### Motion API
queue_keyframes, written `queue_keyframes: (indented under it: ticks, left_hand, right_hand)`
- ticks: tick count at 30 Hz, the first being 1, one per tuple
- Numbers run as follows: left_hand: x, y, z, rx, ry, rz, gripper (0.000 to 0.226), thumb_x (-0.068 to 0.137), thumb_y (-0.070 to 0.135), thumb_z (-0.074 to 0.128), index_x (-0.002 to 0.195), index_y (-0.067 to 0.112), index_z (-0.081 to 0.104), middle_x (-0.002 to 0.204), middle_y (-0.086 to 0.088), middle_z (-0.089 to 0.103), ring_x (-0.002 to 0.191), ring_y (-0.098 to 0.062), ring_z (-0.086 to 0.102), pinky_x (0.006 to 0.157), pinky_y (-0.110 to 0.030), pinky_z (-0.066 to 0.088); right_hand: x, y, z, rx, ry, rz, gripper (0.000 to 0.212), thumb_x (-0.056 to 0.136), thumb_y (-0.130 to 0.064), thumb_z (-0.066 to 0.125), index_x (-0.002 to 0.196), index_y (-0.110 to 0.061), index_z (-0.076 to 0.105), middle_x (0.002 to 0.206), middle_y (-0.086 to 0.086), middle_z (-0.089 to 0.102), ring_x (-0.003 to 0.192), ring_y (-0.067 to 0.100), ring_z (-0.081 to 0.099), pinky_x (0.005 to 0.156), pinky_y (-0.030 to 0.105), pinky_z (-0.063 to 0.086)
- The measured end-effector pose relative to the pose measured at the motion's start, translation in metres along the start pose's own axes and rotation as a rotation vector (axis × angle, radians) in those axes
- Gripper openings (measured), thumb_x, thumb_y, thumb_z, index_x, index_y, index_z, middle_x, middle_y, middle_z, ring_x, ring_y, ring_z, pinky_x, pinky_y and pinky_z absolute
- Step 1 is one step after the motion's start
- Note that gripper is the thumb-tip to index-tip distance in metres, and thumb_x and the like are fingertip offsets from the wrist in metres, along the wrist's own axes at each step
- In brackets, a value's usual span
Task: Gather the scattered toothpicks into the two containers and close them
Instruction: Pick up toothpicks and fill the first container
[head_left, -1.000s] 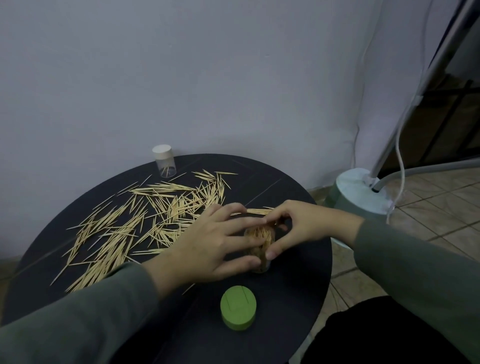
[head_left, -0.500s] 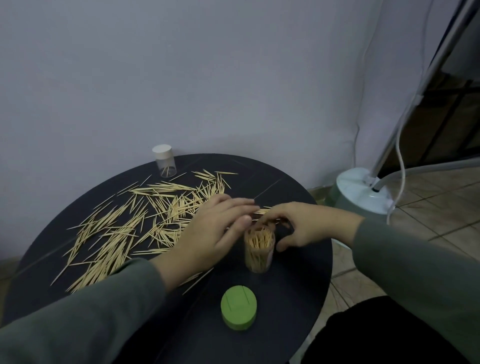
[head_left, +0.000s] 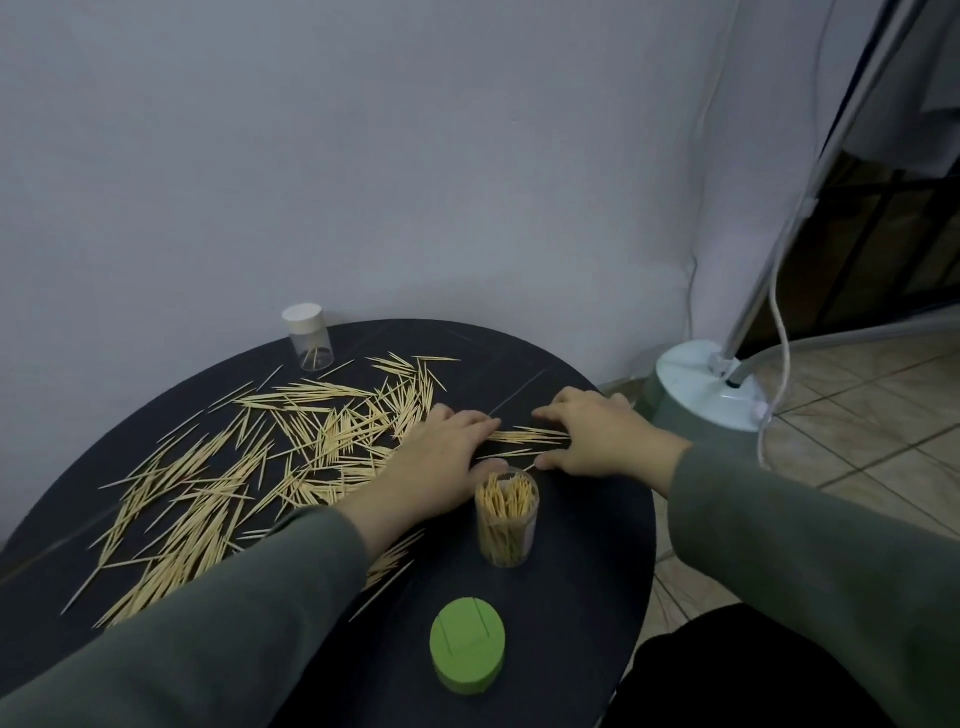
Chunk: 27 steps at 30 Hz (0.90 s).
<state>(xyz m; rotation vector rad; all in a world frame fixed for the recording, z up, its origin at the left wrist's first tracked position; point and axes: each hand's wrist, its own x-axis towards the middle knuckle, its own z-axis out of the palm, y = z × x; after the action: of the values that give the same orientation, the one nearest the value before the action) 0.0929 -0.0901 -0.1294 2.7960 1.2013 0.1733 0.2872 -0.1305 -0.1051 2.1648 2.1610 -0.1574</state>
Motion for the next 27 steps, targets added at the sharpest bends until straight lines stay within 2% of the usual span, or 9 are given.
queue_keyframes:
  ticks: [4, 9, 14, 17, 20, 24, 27]
  left_hand:
    - [0.008, 0.0, 0.008, 0.057, -0.004, -0.01, 0.07, 0.093, 0.064, 0.039, 0.149, 0.024, 0.032, 0.147, 0.005, 0.039, 0.124, -0.017, 0.035, 0.105, -0.036, 0.035]
    - [0.011, -0.001, 0.004, 0.062, 0.089, -0.014, 0.046, 0.096, 0.054, 0.044, 0.136, 0.034, 0.053, 0.126, 0.007, 0.052, 0.111, -0.013, 0.04, 0.097, -0.031, 0.039]
    - [0.01, -0.008, -0.003, 0.066, 0.099, -0.006, 0.033, 0.097, 0.046, 0.049, 0.125, 0.036, 0.062, 0.116, 0.01, 0.059, 0.1, -0.011, 0.043, 0.084, -0.027, 0.039]
    - [0.008, -0.012, -0.009, 0.109, 0.084, 0.012, 0.031, 0.097, 0.045, 0.049, 0.122, 0.035, 0.064, 0.114, 0.01, 0.061, 0.097, -0.01, 0.044, 0.083, -0.027, 0.041]
    - [0.007, -0.016, -0.014, 0.168, 0.046, 0.02, 0.03, 0.097, 0.043, 0.05, 0.122, 0.034, 0.064, 0.114, 0.01, 0.062, 0.095, -0.008, 0.041, 0.082, -0.025, 0.04]
    - [0.007, -0.019, -0.022, 0.184, -0.011, -0.041, 0.027, 0.096, 0.038, 0.054, 0.117, 0.03, 0.067, 0.112, 0.008, 0.064, 0.11, -0.012, 0.048, 0.091, -0.029, 0.046]
    - [0.005, -0.018, -0.023, 0.198, -0.03, -0.061, 0.028, 0.095, 0.038, 0.054, 0.119, 0.028, 0.066, 0.116, 0.006, 0.063, 0.115, -0.014, 0.049, 0.095, -0.032, 0.048]
  right_hand:
    - [0.005, -0.004, 0.003, 0.01, 0.001, -0.02, 0.067, 0.088, -0.059, 0.056, 0.146, -0.032, 0.038, 0.143, -0.003, 0.041, 0.129, 0.019, 0.043, 0.108, 0.044, 0.031]
    - [0.011, 0.0, 0.006, 0.056, 0.075, -0.011, 0.044, 0.095, -0.047, 0.052, 0.138, -0.035, 0.05, 0.136, -0.008, 0.048, 0.123, 0.015, 0.047, 0.106, 0.042, 0.029]
    - [0.011, 0.003, 0.004, 0.053, 0.113, -0.03, 0.034, 0.096, -0.043, 0.052, 0.129, -0.039, 0.059, 0.13, -0.011, 0.055, 0.122, 0.013, 0.049, 0.108, 0.042, 0.025]
    - [0.008, 0.0, 0.005, 0.024, 0.141, -0.065, 0.035, 0.097, -0.041, 0.051, 0.132, -0.039, 0.056, 0.13, -0.01, 0.055, 0.122, 0.014, 0.048, 0.106, 0.041, 0.025]
    - [0.006, -0.004, 0.006, -0.02, 0.145, -0.112, 0.042, 0.096, -0.049, 0.049, 0.137, -0.038, 0.051, 0.132, -0.008, 0.053, 0.12, 0.015, 0.047, 0.103, 0.041, 0.027]
    - [0.005, -0.008, 0.006, -0.036, 0.118, -0.133, 0.063, 0.086, -0.069, 0.048, 0.138, -0.035, 0.051, 0.129, -0.008, 0.054, 0.119, 0.015, 0.047, 0.102, 0.042, 0.029]
    - [0.006, -0.009, 0.007, 0.02, 0.125, -0.12, 0.054, 0.087, -0.064, 0.052, 0.132, -0.035, 0.057, 0.125, -0.008, 0.056, 0.117, 0.014, 0.049, 0.098, 0.04, 0.029]
